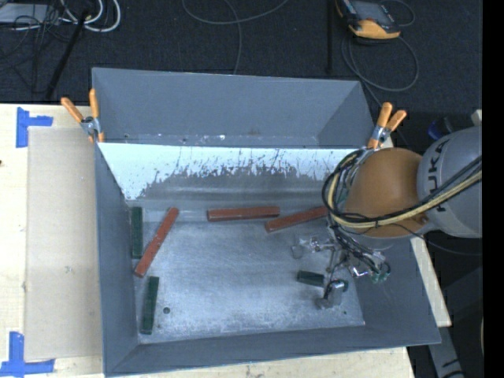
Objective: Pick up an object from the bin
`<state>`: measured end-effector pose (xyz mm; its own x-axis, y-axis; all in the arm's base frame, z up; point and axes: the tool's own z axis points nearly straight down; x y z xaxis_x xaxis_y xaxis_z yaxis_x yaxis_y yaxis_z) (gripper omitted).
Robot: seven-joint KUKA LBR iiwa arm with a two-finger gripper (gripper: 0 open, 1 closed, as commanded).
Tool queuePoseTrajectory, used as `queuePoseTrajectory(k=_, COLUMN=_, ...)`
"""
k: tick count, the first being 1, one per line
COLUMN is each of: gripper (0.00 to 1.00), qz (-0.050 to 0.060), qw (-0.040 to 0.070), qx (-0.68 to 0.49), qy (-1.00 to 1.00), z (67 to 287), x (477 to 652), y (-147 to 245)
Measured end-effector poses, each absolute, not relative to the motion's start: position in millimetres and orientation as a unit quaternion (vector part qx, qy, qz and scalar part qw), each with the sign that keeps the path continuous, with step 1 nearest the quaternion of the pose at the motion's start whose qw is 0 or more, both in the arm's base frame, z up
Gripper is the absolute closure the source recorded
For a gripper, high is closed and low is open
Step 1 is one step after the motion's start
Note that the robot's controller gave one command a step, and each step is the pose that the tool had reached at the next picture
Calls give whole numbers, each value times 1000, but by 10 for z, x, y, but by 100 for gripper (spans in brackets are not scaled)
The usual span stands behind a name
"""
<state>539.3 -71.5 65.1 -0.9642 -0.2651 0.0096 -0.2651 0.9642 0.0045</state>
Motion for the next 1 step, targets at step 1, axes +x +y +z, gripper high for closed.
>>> queuePoseTrajectory(k=1, gripper=100, qz=-1, qw=1, qx=133, qy=-991, z=694, x=5427, y=-718)
